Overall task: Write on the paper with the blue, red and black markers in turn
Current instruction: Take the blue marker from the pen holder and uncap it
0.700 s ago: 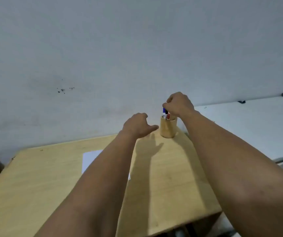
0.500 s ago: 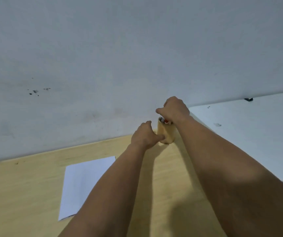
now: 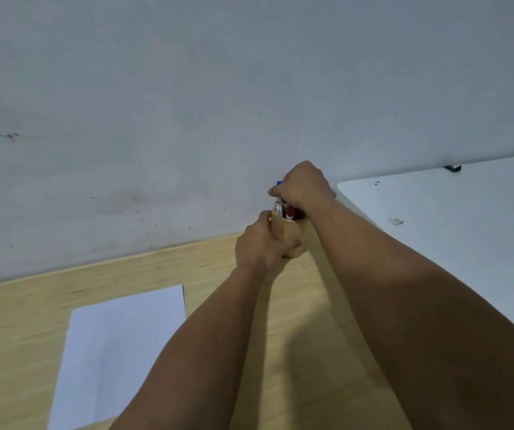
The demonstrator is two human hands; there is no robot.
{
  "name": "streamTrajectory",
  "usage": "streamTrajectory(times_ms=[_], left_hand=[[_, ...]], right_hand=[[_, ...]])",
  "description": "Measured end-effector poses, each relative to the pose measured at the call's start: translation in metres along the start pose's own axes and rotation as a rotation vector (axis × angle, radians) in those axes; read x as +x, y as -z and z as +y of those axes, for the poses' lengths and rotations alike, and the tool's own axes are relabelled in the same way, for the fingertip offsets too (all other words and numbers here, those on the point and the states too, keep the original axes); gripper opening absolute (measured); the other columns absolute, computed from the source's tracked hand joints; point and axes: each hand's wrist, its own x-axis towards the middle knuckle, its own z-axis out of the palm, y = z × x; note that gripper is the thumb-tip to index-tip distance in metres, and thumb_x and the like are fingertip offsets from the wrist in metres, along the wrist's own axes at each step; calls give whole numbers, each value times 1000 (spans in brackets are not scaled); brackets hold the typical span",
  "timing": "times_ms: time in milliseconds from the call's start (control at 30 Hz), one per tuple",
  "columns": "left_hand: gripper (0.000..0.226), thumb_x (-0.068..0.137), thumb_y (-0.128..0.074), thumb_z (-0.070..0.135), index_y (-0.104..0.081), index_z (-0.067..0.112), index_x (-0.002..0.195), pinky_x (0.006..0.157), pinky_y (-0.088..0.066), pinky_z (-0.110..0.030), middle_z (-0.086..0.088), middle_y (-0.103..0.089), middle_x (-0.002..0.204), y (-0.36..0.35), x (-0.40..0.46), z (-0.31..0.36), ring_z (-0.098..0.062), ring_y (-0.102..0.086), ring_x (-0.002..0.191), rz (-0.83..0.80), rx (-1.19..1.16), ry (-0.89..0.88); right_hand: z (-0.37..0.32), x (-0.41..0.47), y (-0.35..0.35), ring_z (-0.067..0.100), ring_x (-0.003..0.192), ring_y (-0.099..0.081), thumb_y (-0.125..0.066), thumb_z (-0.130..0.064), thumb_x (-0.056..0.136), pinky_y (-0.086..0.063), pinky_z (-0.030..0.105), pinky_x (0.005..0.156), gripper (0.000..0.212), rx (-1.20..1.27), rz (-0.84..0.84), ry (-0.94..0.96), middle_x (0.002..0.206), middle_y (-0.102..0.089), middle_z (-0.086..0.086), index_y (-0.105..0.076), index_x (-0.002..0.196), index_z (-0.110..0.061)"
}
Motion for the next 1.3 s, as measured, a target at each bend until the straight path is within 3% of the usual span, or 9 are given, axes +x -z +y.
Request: streamTrajectory(times_ms=[167,367,467,600,700,800,1000,1167,1300], left_hand=[[110,54,-86,66,-43,25,147,98,-56,-46,5,-65,137,13,-9,6,-24,-64,123,-69,-34,1],[100,80,-82,44,-29,20,161,115,-40,-43,-7,-44,160,56,-36,16,-26,-42,147,-48,74,-27],[67,91,-70,44,-47,22,150,109,-47,-45,-7,-57,149,87,-53,16,-27,-56,134,76,96,-42],[40,99,-58,45,-66,20,128,101,-52,-41,-2,-71,129,135,-83,12,-22,-66,117,199,49,-61],[38,101,-49,46,-70,14,104,91,-54,-42,-1,-75,107,167,-106,3,-27,-68,104,259,23,-62],[56,97,-40,59,-67,11,91,87,-57,-50,-4,-74,92,196,-130,-14,-30,-71,90,305,-45,-42],[69,99,-39,67,-68,6,88,84,-58,-47,-6,-75,81,243,-170,-47,-25,-71,75,373,-112,13],[69,105,-40,56,-63,-2,74,74,-56,-49,-1,-60,65,271,-188,-68,-28,-55,69,364,-79,24],[65,107,-39,49,-54,4,63,55,-33,-34,2,-55,60,284,-188,-81,-26,-46,63,424,81,16]], right_hand=[[-17,-13,31,30,81,-71,-79,-30,82,-53,38,80,29,101,147,96,84,-75,9,-76,93,-4],[-39,-50,75,38,78,-75,-76,-35,90,-63,46,76,40,354,295,279,75,-76,15,-55,62,-16],[-49,-74,78,34,75,-77,-73,-36,99,-68,47,78,34,574,211,329,76,-69,10,-68,77,-11],[-57,-129,59,17,54,-55,-62,-35,109,-54,26,49,31,735,-130,254,85,-54,9,-75,121,-9],[-64,-160,34,17,58,-43,-60,-20,107,-40,26,50,15,730,-299,200,85,-49,7,-72,111,-12],[-70,-189,9,18,72,-62,-60,-6,102,-52,27,61,23,665,-406,247,97,-65,9,-74,120,-11],[-86,-236,-44,14,67,-63,-71,-26,104,-50,27,59,18,730,-586,302,99,-79,8,-77,121,-21],[-108,-254,-76,14,66,-61,-75,-27,101,-49,27,60,18,693,-688,377,95,-83,5,-82,106,-10],[-116,-257,-94,15,65,-56,-77,-24,100,-44,26,59,22,705,-689,411,88,-80,4,-82,104,-4]])
